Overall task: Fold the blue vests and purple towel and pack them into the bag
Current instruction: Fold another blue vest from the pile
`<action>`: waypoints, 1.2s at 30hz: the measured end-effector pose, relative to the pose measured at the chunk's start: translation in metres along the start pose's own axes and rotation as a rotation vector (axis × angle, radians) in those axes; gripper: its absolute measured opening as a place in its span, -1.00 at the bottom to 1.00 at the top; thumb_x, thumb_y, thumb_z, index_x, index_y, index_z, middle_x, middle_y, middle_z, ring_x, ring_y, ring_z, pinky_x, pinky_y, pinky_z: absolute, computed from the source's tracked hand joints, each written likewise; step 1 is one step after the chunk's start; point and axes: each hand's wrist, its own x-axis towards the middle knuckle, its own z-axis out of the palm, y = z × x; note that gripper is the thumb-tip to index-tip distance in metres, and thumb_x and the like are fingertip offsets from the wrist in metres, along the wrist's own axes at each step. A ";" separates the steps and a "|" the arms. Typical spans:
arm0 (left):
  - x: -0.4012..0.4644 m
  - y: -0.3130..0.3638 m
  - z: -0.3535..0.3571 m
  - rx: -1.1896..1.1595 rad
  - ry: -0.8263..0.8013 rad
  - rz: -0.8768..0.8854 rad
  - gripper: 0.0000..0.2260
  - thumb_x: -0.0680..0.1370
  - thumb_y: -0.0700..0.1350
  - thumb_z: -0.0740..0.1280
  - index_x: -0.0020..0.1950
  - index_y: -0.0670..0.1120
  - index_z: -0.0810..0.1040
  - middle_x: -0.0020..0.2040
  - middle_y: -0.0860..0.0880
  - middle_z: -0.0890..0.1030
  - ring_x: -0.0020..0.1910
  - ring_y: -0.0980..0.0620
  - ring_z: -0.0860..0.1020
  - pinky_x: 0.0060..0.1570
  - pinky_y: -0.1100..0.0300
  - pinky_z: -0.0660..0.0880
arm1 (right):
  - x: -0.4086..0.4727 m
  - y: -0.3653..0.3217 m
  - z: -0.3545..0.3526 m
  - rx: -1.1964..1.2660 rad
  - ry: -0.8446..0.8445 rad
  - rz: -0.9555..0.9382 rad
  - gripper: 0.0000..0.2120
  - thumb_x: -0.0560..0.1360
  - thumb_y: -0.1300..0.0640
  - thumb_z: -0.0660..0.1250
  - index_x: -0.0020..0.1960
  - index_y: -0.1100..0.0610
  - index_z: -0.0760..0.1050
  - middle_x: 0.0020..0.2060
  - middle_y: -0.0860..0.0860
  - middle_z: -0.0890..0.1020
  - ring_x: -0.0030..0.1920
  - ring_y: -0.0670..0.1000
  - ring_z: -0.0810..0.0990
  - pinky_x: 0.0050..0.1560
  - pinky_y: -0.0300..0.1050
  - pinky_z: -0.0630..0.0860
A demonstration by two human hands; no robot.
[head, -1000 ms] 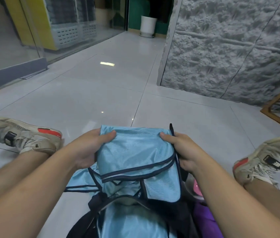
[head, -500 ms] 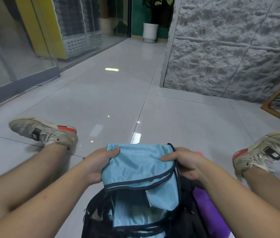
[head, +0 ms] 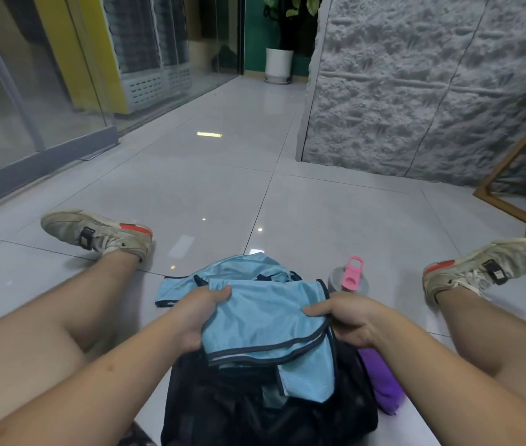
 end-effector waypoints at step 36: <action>0.088 -0.058 -0.016 0.520 0.250 0.157 -0.61 0.57 -0.41 0.29 0.33 -0.09 0.55 0.07 -0.13 0.68 0.07 -0.27 0.68 0.10 -0.11 0.65 | 0.073 0.043 0.044 -1.035 0.553 -0.128 -0.91 0.55 0.26 0.33 -0.11 0.17 0.45 -0.23 0.03 0.52 -0.05 0.16 0.62 -0.11 -0.09 0.47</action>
